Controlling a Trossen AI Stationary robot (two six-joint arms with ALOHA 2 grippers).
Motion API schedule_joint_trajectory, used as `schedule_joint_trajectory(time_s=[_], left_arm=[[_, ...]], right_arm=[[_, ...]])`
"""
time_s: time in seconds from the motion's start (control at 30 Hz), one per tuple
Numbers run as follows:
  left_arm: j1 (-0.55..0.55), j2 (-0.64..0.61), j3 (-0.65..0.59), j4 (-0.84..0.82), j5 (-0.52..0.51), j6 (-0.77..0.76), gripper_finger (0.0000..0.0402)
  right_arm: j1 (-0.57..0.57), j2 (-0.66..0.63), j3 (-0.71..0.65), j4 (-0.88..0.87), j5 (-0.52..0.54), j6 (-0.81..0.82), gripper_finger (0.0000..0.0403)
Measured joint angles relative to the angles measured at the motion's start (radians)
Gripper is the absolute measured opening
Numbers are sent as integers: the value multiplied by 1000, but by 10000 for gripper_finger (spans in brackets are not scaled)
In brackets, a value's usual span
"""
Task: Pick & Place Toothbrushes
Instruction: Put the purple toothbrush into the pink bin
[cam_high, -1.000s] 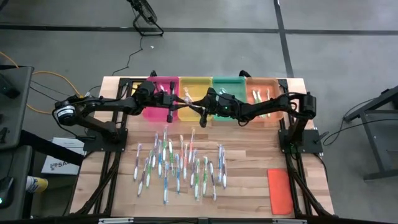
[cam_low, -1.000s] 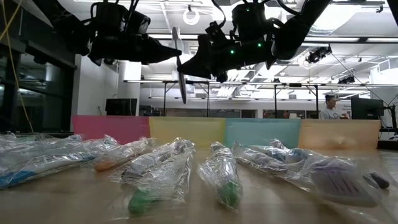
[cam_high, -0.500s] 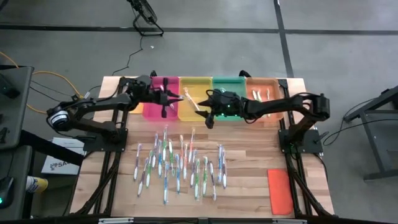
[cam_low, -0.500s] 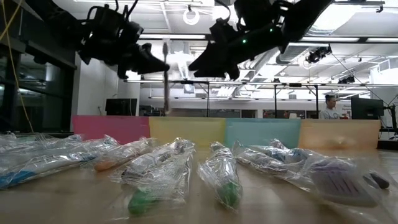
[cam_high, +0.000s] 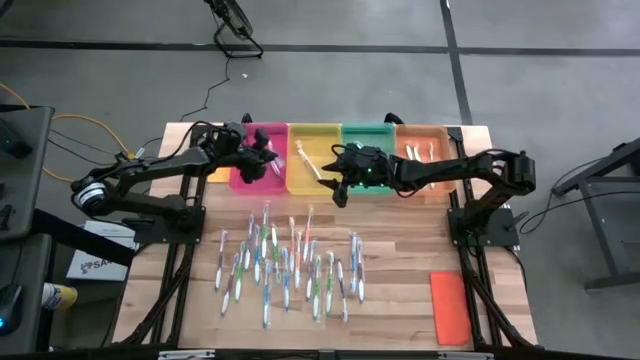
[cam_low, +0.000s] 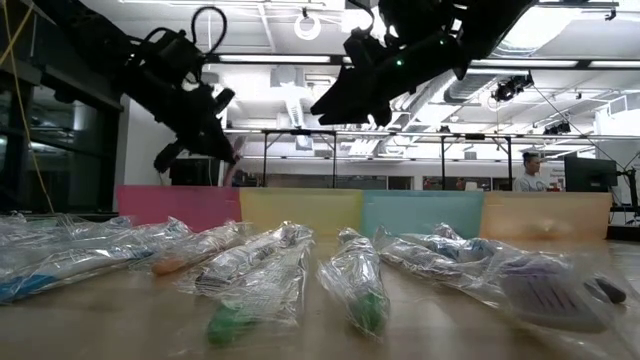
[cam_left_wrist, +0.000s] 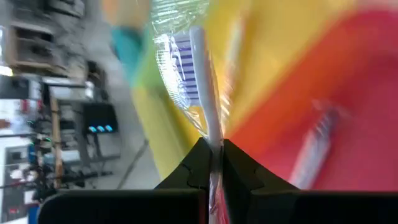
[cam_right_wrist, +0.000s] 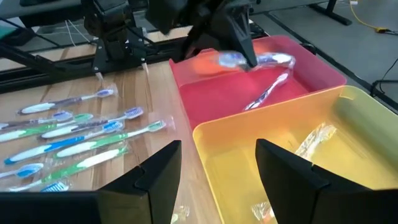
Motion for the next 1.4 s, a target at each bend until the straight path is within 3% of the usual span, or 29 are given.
schedule_joint_trajectory(time_s=[0.27,0.4,0.87,1.2,1.4], left_arm=[[4,0,0,-132,-120,233,10],[4,-1,0,-160,-166,262,16],[4,-1,0,-162,-244,257,110],[4,-1,0,-157,-267,210,209],[4,-2,0,-158,-297,195,219]], right_arm=[[0,0,0,1,29,0,199],[0,0,0,1,28,2,199],[0,0,0,2,23,7,199],[0,0,0,-10,23,8,199],[0,-4,0,-29,23,38,199]])
